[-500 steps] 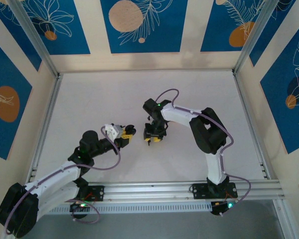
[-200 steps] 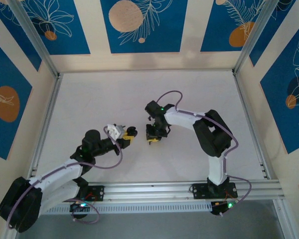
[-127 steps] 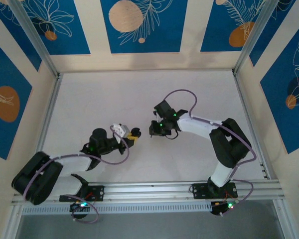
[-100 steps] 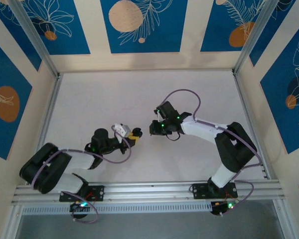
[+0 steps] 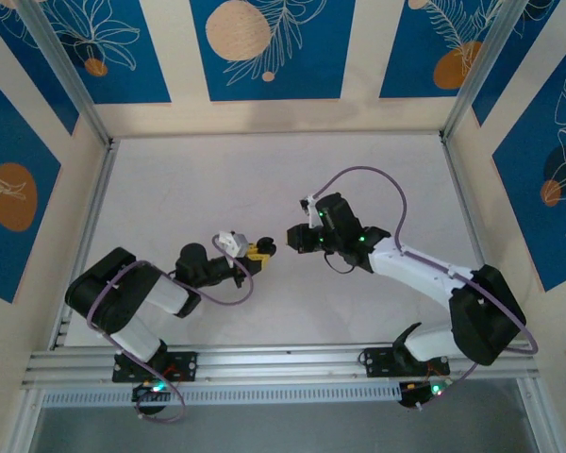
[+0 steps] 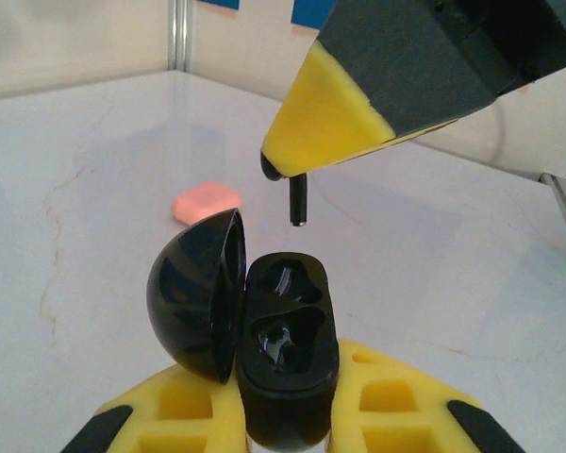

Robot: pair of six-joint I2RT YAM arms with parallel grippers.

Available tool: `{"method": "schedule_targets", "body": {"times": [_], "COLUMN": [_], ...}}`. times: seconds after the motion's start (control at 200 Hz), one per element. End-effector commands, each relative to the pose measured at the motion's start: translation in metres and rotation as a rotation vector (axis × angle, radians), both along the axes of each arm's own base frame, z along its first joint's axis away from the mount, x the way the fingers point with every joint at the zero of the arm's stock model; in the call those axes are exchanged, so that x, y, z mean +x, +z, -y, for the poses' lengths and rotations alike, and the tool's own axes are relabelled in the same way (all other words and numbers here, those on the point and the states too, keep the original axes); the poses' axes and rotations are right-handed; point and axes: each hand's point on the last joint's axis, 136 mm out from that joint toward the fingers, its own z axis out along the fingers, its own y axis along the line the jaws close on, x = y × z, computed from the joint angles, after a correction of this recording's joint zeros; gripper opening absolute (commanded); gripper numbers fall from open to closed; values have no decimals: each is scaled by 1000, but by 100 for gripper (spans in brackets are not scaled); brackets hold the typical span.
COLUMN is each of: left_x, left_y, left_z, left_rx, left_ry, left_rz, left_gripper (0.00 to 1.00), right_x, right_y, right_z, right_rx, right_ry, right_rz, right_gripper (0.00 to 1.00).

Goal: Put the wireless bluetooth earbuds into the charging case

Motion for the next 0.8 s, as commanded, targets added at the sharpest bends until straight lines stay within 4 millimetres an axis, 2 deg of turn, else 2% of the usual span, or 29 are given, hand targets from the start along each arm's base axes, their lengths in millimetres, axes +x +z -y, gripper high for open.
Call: {"method": "schedule_targets", "body": {"times": [0.0,0.28,0.795], "left_x": [0,2,1], "left_y": [20,22,31], "left_z": [7,7,8], "left_rx": [-54,-65,-86], "left_ry": [-33,-29,-34], "left_rz": [49,39,43], "left_gripper": [12,12,12], "right_x": [-2,-14,-8], "right_y": [24,41,37], "right_z": [-7,-31,-44], "right_rx": [36,30,-20], "right_ry": [37,130,148], "right_rz": [109,160,196], "right_gripper": [18,18,18]}}
